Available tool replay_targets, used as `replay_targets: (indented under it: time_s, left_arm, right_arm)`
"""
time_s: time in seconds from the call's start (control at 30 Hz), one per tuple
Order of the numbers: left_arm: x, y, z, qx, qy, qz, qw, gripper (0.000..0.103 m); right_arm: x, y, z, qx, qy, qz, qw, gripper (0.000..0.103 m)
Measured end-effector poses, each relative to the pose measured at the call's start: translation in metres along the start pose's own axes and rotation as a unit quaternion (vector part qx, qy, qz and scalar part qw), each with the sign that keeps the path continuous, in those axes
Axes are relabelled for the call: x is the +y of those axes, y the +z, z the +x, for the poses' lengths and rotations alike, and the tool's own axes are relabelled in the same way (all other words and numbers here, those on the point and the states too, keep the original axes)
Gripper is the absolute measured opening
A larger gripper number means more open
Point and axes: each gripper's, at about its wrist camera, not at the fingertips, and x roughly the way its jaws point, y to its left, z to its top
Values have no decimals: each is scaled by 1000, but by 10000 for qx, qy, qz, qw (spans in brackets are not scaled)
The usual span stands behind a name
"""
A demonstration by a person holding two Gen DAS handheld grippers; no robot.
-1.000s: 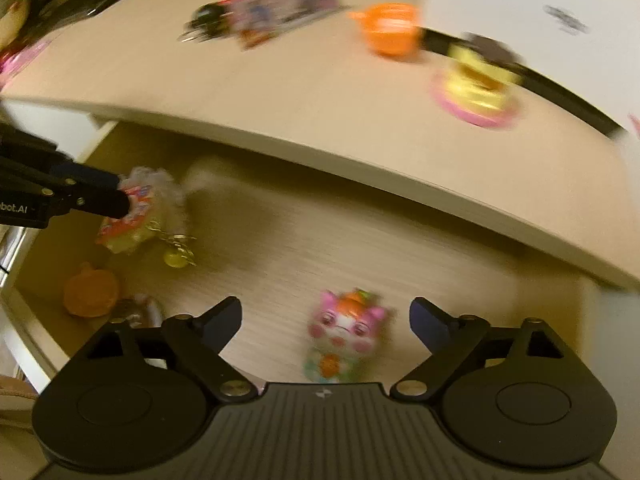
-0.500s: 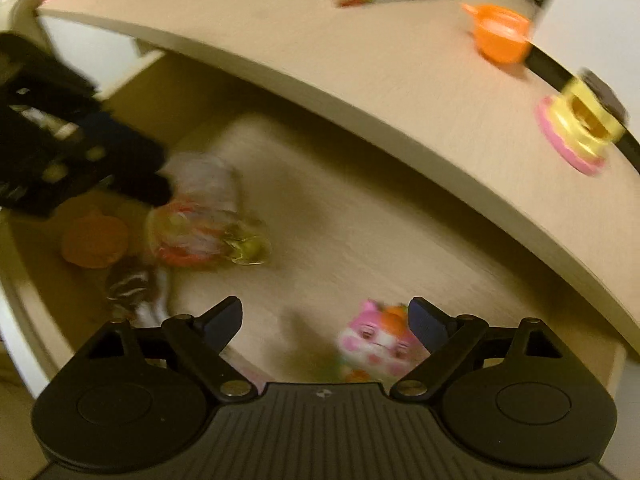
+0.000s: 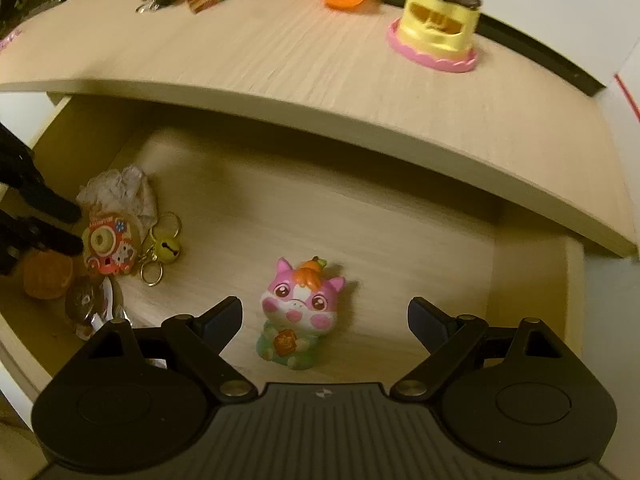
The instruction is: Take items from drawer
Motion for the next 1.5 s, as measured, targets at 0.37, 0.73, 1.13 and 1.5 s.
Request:
replay_targets:
  time_s: [0.37,0.73,1.13,1.5]
  left_arm:
    - [-25,35,18,-636,-724,-71,9953,32]
    - [-84,22,20,-820,156,2155,9729,39]
    - [-70,30,18,-847,15,1919,9778,46]
    - [-61,37,16,-964,378,1735,9794,48]
  right_arm:
    - [-23,-10,-12,-111,-119,553,9983,91]
    - [-22,-10,-6,-145,-163,306,9993,91]
    - [-31,-12,-7,-70,-179,417,9989,91]
    - [-28,-11,-7,-153,-211,300,9992,91]
